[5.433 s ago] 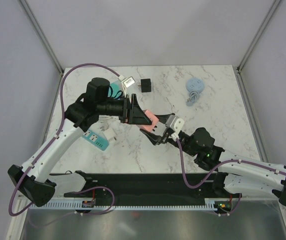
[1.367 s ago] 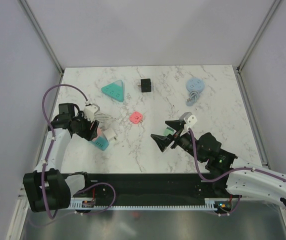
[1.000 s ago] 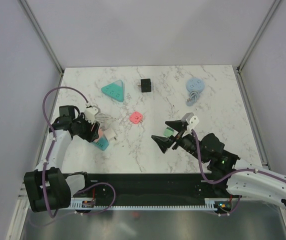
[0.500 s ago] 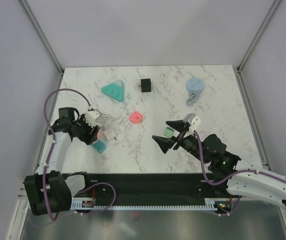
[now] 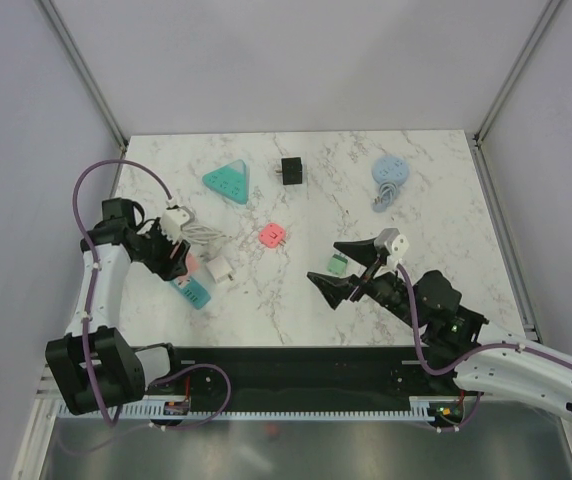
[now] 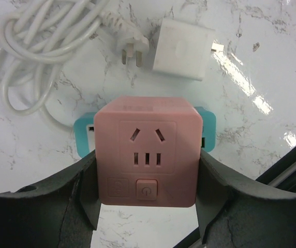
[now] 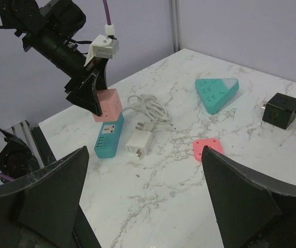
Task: Insert the plug
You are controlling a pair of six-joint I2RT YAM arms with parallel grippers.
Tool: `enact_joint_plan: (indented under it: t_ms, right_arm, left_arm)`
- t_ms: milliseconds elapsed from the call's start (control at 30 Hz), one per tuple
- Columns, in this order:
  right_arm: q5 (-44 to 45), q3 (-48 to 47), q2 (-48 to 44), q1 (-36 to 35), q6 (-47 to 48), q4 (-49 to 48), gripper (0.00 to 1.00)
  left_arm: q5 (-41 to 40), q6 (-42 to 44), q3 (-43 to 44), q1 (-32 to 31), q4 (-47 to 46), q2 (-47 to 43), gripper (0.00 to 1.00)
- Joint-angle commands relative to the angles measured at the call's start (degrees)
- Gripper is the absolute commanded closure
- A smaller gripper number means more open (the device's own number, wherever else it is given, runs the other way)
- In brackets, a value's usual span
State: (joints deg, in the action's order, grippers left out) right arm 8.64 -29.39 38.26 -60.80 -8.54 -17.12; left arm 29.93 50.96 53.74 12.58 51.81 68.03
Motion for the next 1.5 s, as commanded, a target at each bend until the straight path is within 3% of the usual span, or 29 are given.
enact_joint_plan:
  t_ms: [0,300,1000,1467]
  right_arm:
    - [-0.8,0.5,-1.7,-0.1,0.4,-1.6,0.02]
    - [-1.3,-0.2,-0.6,0.0,0.7,-1.8,0.02]
    - [-2.8,-0.6,-0.4,0.0,0.6,-2.0,0.02]
    - [-3.1,-0.9,0.0,0.0,0.9,-1.9,0.02]
  left_arm:
    - [1.4,5.7,-0.3,1.7,4.0,1.1,0.98]
    - [0.4,11.4,-3.0,3.9,6.5,2.1,0.98]
    - [1.2,13.9,2.3,4.0,2.6,6.1,0.98]
    - [1.4,15.0,-0.4,3.9,2.1,7.1,0.98]
